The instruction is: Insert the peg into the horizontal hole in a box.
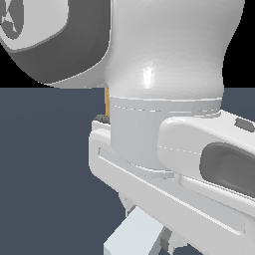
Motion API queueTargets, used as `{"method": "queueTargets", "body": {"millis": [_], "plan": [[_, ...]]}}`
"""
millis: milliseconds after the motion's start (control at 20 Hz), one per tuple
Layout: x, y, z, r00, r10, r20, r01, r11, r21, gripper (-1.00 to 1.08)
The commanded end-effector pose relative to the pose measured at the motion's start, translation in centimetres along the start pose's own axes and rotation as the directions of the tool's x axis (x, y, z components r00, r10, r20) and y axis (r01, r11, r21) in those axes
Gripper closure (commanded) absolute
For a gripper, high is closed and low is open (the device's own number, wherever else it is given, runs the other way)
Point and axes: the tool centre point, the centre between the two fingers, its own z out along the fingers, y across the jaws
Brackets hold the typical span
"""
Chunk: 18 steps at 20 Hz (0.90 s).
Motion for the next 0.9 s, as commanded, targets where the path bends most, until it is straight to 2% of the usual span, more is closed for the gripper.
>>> {"method": "queueTargets", "body": {"millis": [0,200,400,600,850], "plan": [[2.2,0.2,-1.0,0.997,-0.08,-0.001,0.08,0.997,-0.004,1.08],[6.5,-0.1,-2.4,0.971,-0.238,-0.001,0.238,0.971,-0.005,1.08],[10.5,-1.1,-3.8,0.922,-0.388,0.0,0.388,0.922,-0.005,1.08],[14.2,-2.7,-5.2,0.854,-0.521,0.001,0.521,0.853,-0.005,1.08],[18.1,-5.2,-6.7,0.751,-0.66,0.001,0.66,0.751,-0.005,1.08]]}}
